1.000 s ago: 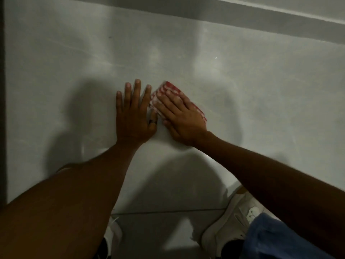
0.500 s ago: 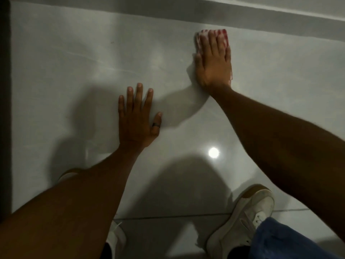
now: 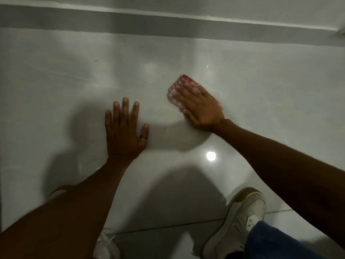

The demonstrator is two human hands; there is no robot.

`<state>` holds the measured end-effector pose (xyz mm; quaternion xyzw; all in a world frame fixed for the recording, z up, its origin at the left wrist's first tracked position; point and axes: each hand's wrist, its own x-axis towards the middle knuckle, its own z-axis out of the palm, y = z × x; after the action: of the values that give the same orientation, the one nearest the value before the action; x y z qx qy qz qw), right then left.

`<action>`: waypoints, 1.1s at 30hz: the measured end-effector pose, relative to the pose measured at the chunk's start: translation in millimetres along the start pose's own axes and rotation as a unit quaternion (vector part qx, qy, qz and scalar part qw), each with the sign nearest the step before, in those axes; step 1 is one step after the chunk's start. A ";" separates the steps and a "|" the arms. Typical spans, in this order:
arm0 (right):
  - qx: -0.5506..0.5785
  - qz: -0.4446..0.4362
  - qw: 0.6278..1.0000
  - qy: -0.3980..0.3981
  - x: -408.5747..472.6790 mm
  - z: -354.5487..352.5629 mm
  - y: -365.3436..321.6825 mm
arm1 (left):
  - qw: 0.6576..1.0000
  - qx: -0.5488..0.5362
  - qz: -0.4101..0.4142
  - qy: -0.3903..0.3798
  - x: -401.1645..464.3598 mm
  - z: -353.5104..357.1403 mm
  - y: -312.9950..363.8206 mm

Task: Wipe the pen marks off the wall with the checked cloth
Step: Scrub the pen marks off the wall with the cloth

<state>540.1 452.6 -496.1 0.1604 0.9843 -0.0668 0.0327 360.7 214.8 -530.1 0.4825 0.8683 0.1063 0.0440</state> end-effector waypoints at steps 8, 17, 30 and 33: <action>0.082 0.347 0.934 0.014 23.5 -10.6 15.7 | 1.000 -0.005 0.000 -0.006 0.7 0.9 -0.9; 0.095 -0.082 0.990 -0.068 -74.0 16.0 -103.8 | 1.000 -0.007 -0.001 -0.011 -2.2 0.6 0.9; 0.165 0.213 0.963 0.023 61.7 4.5 -33.0 | 0.999 0.022 0.007 -0.028 -4.6 13.4 -7.7; 0.293 0.295 0.909 -0.033 41.2 -9.7 -75.0 | 0.991 -0.028 -0.019 -0.132 6.2 -9.2 -1.1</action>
<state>476.7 396.4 -481.0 0.4433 0.8267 -0.3448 0.0354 354.9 218.2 -521.2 0.4741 0.8607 0.0653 0.1737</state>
